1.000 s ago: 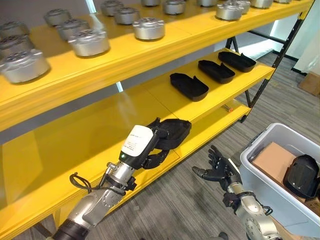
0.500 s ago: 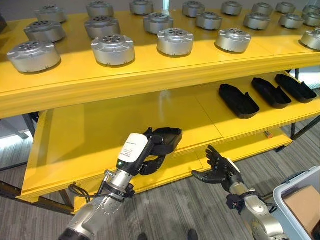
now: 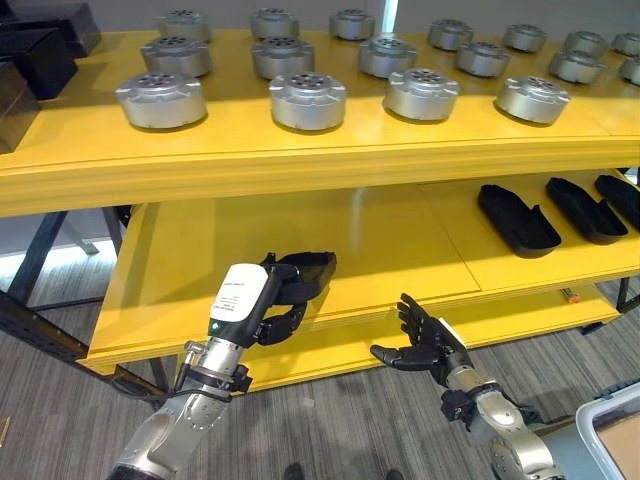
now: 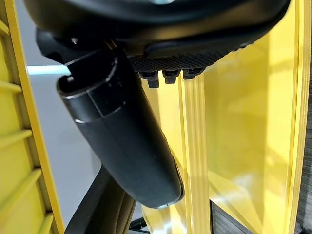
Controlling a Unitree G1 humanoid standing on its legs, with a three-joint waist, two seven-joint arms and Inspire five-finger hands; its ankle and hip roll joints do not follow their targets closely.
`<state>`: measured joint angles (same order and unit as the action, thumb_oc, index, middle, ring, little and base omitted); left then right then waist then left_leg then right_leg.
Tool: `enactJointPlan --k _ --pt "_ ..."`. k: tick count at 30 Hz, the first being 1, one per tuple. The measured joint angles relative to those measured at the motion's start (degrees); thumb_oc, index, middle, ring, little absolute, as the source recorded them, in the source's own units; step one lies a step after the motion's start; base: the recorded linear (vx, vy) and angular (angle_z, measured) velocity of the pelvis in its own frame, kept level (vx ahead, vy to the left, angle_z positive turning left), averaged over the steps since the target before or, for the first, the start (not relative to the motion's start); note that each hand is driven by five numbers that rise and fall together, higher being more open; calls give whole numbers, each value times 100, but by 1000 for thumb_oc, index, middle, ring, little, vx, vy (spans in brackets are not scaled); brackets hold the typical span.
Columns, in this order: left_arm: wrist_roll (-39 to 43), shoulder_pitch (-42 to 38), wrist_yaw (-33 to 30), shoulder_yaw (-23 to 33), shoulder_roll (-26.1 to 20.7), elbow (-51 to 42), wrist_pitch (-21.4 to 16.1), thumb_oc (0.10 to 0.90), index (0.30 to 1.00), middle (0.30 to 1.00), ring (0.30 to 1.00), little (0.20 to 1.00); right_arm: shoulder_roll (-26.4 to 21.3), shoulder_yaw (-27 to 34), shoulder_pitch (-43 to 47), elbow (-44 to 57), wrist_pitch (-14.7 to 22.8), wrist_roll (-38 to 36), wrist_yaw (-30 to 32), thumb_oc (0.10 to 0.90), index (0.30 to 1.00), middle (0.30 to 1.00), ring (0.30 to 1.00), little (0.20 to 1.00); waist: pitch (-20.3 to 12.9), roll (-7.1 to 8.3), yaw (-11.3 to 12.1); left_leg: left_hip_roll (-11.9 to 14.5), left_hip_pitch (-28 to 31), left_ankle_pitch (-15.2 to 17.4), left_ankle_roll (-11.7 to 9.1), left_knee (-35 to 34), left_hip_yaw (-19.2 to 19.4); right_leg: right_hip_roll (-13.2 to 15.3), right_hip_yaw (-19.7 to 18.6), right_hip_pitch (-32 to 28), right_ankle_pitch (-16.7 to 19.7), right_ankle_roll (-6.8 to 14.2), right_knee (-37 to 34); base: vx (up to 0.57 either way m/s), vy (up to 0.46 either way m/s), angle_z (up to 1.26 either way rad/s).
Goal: Move parts from the plastic box to the shelf.
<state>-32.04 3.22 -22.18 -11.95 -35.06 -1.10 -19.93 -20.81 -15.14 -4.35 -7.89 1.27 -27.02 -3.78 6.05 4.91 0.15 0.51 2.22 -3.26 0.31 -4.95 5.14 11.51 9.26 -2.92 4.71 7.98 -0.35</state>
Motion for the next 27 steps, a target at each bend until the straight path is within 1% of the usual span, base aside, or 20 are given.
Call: enactJointPlan --k 1,3,4,5,6,7,8,9,10,11,12,13,14,15,17,20,21,22,25,27 --pt "20 -4 0 5 -9 2 -1 400 300 300 300 300 21 0 -3 0 1 -1 26 900 1000 1000 1000 1000 2 4 2 1 16 13 21 1 5 13 48 75 18 -18 184 -59 205 -5" --pt "20 -33 0 5 -6 57 -7 400 300 300 300 300 35 26 70 -11 22 0 56 900 1000 1000 1000 1000 84 -57 27 -18 41 -16 177 28 93 118 274 563 67 -18 1090 -19 162 -15" --pt "20 -31 1 6 -5 64 -7 400 300 300 300 300 32 33 84 -11 48 1 56 900 1000 1000 1000 1000 158 -93 -2 -44 87 19 225 20 114 224 345 751 119 -5 1504 4 94 -21" --pt "21 10 4 9 -7 63 -14 400 300 300 300 300 28 18 59 -12 41 8 46 900 1000 1000 1000 1000 255 -138 18 -84 193 58 300 1 179 362 453 944 278 7 1951 29 29 -29" --pt "20 60 4 23 -9 62 -21 400 300 300 300 300 34 8 23 -12 40 10 15 900 1000 1000 1000 1000 289 -184 25 -100 236 83 369 1 219 419 510 1109 317 103 2211 43 -28 -29" --pt "23 75 4 64 -6 62 -24 400 300 300 300 300 31 -3 3 -12 30 11 -20 900 1000 1000 1000 1000 313 -215 26 -100 246 72 408 5 194 307 492 1246 -22 239 2410 112 -79 -14" --pt "30 72 4 141 -8 59 -27 400 300 300 300 300 32 -4 2 -12 30 11 -81 900 1000 1000 1000 1000 338 -234 16 -62 200 52 419 10 162 62 382 1324 -325 294 2445 118 -75 8" --pt "30 65 4 230 -12 70 -25 400 300 300 300 300 34 -4 -4 -12 31 11 -112 900 1000 1000 1000 1000 346 -217 -21 -55 132 34 411 24 77 -263 146 1350 -530 356 2279 149 -87 33" --pt "34 -18 1 255 19 154 -21 400 300 300 300 300 16 13 -43 -11 32 10 -112 900 1000 1000 1000 1000 346 -203 -104 -81 59 -38 359 26 -80 -633 -140 1300 -686 234 1932 117 -68 75" --pt "33 -105 1 250 41 259 -14 400 300 300 300 300 8 24 -88 -13 32 9 -84 900 1000 1000 1000 1000 350 -200 -265 -123 4 -16 392 26 -297 -975 -478 1145 -723 153 1302 127 -70 88" --pt "34 -176 -1 252 49 328 -12 400 300 300 300 300 -12 26 -90 -14 32 9 -77 900 1000 1000 1000 1000 359 -190 -311 -203 -29 -16 405 29 -401 -1105 -619 1123 -641 10 880 107 -62 76" --pt "33 -219 -3 244 52 385 -11 400 300 300 300 300 -17 28 -88 -14 32 9 -67 900 1000 1000 1000 1000 376 -203 -325 -273 -28 -22 458 27 -465 -1167 -820 1133 -539 -11 644 106 -60 62" --pt "28 -224 -2 240 43 411 -12 400 300 300 300 300 -15 25 -101 -16 30 9 -71 900 1000 1000 1000 1000 388 -203 -387 -363 10 -22 466 24 -566 -1104 -883 1103 -354 -51 319 99 -72 49" --pt "30 -217 -5 243 40 405 -16 400 300 300 300 300 -15 29 -110 -17 28 9 -71 900 1000 1000 1000 1000 391 -205 -388 -443 60 -20 468 23 -568 -1015 -860 1086 -241 -154 99 86 -64 41" --pt "29 -142 -15 243 59 392 -14 400 300 300 300 300 25 26 -87 -189 64 8 -105 900 1000 1000 1000 1000 393 -190 -276 -569 222 71 526 22 -554 -811 -651 903 42 -161 -292 99 -68 10" --pt "29 85 -19 269 49 222 -6 400 300 300 300 300 31 20 -95 -260 62 9 -142 900 1000 1000 1000 1000 383 -168 -189 -647 392 227 482 26 -553 -621 -647 613 355 -122 -496 106 -60 2" --pt "28 147 -19 269 52 143 1 400 300 300 300 300 31 19 -99 -255 62 9 -157 900 1000 1000 1000 1000 358 -115 -166 -672 426 249 446 28 -551 -569 -650 488 619 -191 -481 145 -86 -4" --pt "28 234 -18 265 69 75 8 400 300 300 300 300 28 20 -57 -245 49 9 -156 900 1000 1000 1000 1000 358 -135 -168 -543 466 291 348 29 -513 -705 -612 450 584 -369 -467 114 -69 -2" --pt "37 228 -17 279 72 67 8 400 300 300 300 300 -27 35 -75 -219 18 8 -160 900 1000 1000 1000 1000 357 -132 -180 -363 508 327 249 29 -369 -882 -588 424 574 -383 -466 91 -62 -10" --pt "37 227 -10 279 80 32 6 400 300 300 300 300 -16 61 -65 -191 16 8 -157 900 1000 1000 1000 1000 357 -132 -217 -344 510 352 200 28 -361 -908 -586 423 478 -486 -467 85 -75 -5"
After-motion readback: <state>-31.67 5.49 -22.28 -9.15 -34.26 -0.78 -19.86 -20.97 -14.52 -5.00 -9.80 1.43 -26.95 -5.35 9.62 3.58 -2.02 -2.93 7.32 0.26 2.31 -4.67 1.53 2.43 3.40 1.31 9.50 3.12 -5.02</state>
